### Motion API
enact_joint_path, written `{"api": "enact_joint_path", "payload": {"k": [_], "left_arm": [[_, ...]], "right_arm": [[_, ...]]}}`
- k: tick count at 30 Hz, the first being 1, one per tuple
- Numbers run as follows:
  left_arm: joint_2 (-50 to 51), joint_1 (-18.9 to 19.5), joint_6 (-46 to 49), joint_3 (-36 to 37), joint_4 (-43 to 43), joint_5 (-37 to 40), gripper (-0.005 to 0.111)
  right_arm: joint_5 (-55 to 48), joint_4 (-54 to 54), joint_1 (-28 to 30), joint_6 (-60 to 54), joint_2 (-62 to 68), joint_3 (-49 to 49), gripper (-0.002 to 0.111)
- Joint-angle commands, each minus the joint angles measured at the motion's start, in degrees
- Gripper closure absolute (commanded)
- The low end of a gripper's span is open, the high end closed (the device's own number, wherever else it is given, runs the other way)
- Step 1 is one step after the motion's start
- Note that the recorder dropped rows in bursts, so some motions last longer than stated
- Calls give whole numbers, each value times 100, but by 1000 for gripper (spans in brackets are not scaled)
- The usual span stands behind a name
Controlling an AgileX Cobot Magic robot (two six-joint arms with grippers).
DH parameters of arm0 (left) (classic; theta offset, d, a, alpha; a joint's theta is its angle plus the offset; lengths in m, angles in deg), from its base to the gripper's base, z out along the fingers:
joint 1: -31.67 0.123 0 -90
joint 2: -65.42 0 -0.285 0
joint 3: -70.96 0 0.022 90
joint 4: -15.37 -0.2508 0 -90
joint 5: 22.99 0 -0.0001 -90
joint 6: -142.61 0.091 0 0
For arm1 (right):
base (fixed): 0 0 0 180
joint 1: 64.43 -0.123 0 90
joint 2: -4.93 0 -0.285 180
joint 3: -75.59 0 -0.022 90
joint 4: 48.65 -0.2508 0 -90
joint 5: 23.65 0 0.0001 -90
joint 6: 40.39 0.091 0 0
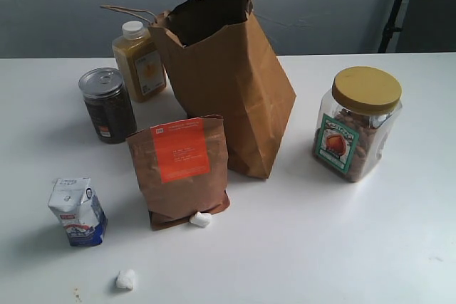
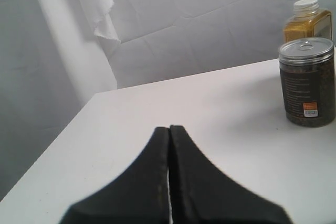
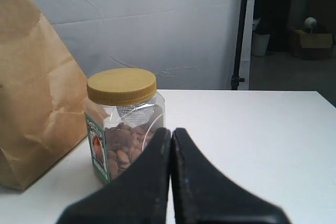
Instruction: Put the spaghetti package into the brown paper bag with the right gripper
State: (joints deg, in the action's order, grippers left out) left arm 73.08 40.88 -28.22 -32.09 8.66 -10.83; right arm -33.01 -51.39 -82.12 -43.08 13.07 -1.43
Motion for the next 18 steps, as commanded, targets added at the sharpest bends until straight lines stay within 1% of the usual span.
{"api": "enact_joint_path", "payload": {"k": [1,12,18], "left_arm": [[13,-10,-21,27,24,-33,107],[13,-10,-21,27,24,-33,107],[13,-10,-21,27,24,-33,107]], "right_arm": [[15,22,49,-4,-35,-20,108],[15,9,49,190,-35,-20,108],[15,-209,49,205,-35,-20,108]]}}
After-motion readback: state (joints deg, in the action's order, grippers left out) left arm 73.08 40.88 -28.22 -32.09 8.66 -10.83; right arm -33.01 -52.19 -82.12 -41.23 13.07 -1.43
